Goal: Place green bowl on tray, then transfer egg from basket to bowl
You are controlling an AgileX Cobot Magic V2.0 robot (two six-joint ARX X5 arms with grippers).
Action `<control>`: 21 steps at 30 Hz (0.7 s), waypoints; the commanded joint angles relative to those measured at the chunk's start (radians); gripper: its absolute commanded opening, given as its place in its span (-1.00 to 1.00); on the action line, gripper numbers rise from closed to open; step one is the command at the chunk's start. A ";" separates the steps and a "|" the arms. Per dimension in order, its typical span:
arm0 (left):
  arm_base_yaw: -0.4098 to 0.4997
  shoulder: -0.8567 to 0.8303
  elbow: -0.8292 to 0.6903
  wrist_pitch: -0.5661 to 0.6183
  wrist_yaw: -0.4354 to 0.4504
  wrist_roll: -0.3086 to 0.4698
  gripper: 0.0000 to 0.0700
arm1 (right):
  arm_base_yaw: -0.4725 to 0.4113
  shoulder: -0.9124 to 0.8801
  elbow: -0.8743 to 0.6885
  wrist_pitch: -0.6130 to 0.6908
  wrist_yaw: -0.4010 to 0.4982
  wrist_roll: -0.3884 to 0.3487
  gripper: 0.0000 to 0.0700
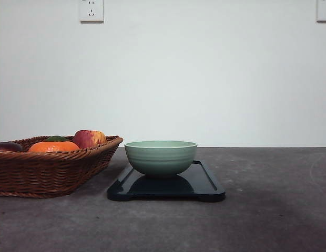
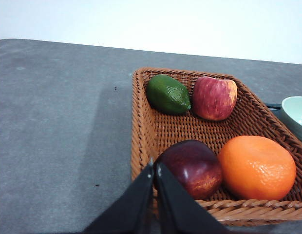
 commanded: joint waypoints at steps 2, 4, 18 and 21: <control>0.000 0.000 -0.019 0.004 -0.003 0.014 -1.00 | -0.044 -0.095 -0.090 0.052 0.005 -0.015 -0.95; 0.000 0.000 -0.019 0.004 -0.003 0.014 -1.00 | -0.065 -0.168 -0.153 0.075 0.005 -0.015 -0.95; 0.000 0.000 -0.019 0.005 -0.003 0.014 -1.00 | -0.078 -0.409 -0.312 0.109 0.057 -0.004 -0.95; 0.000 0.000 -0.019 0.005 -0.003 0.014 -1.00 | -0.078 -0.409 -0.312 0.113 0.055 -0.003 -0.95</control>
